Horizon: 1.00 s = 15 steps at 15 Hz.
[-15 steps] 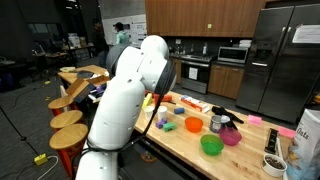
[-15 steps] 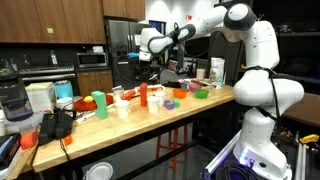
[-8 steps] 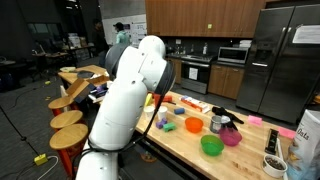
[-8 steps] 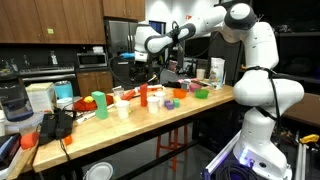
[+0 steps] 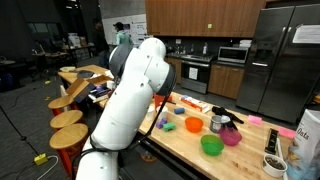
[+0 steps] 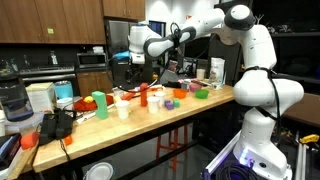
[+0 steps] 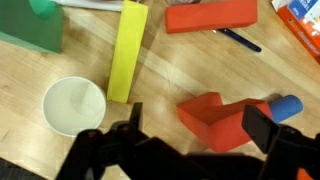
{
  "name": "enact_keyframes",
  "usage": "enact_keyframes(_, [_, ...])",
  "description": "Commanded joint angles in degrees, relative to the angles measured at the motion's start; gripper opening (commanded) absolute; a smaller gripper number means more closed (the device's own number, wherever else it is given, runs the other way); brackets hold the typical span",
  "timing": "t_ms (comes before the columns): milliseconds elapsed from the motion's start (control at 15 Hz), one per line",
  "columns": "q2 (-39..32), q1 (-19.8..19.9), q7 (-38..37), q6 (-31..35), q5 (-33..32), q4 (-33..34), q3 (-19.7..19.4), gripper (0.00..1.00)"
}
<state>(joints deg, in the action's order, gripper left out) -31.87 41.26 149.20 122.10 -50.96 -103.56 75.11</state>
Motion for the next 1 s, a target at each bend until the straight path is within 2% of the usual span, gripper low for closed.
enact_keyframes(0, [-2.9, 0.7, 0.0, -2.4, -6.7, 0.2, 4.4, 1.00])
enact_keyframes(467, [-9.5, 0.7, 0.0, -0.6, -15.0, -0.8, 8.6, 1.00])
enact_keyframes(933, [-22.6, -0.7, 0.0, 5.6, -19.0, -1.8, 9.1, 1.00])
